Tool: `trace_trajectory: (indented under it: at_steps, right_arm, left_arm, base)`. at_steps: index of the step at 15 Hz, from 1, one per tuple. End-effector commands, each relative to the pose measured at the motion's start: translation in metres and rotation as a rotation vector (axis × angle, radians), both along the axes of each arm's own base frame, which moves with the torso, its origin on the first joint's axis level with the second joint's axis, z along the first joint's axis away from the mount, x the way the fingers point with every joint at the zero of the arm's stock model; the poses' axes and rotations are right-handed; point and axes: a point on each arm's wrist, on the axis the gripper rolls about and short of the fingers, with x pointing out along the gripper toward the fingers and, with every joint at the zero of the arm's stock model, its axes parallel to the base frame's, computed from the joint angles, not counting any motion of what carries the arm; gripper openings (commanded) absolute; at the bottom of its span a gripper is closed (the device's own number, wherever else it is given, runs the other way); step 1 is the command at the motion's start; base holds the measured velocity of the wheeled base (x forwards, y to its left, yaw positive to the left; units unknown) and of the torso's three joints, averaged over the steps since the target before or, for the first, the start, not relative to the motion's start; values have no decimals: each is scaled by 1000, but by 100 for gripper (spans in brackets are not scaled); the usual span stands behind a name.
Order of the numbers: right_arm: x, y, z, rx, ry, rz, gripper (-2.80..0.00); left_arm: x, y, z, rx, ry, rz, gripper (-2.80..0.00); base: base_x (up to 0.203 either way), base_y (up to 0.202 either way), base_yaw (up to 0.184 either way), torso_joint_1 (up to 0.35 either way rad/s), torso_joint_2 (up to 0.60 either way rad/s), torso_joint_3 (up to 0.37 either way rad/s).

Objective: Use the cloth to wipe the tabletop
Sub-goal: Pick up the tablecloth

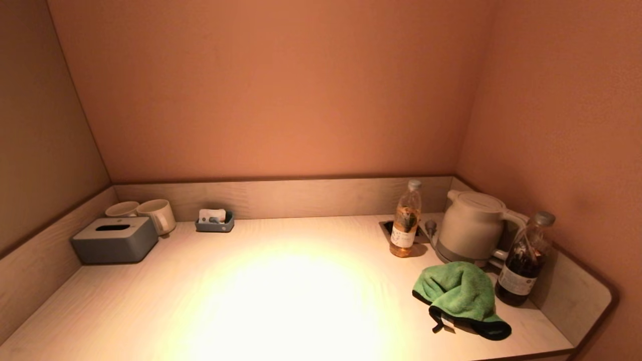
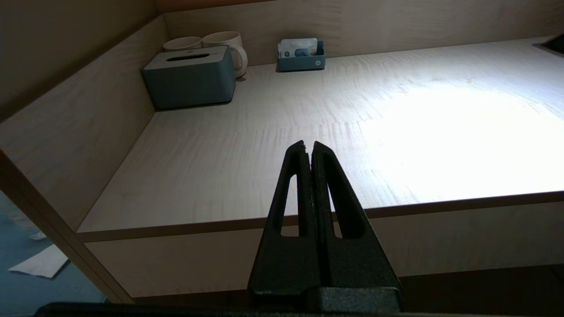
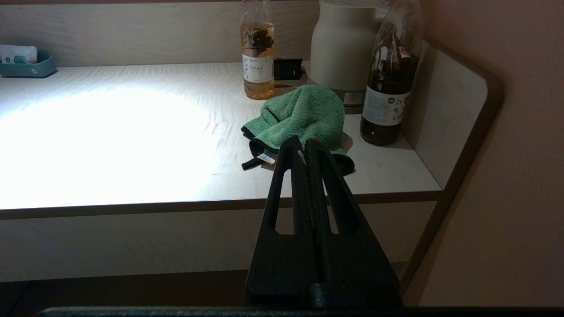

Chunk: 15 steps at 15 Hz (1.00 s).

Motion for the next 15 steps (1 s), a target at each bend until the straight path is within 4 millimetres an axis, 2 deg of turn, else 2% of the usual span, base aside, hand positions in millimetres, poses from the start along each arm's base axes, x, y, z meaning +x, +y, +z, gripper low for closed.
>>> trace_trajectory:
  at_steps: [1, 15]
  right_arm:
    - [0, 0, 0, 0, 0, 1, -280]
    - [0, 0, 0, 0, 0, 1, -280]
  left_arm:
    - [0, 0, 0, -2, 0, 0, -280]
    - [0, 0, 0, -2, 0, 0, -280]
  base:
    - [0, 0, 0, 0, 0, 0]
    - [0, 0, 0, 0, 0, 0]
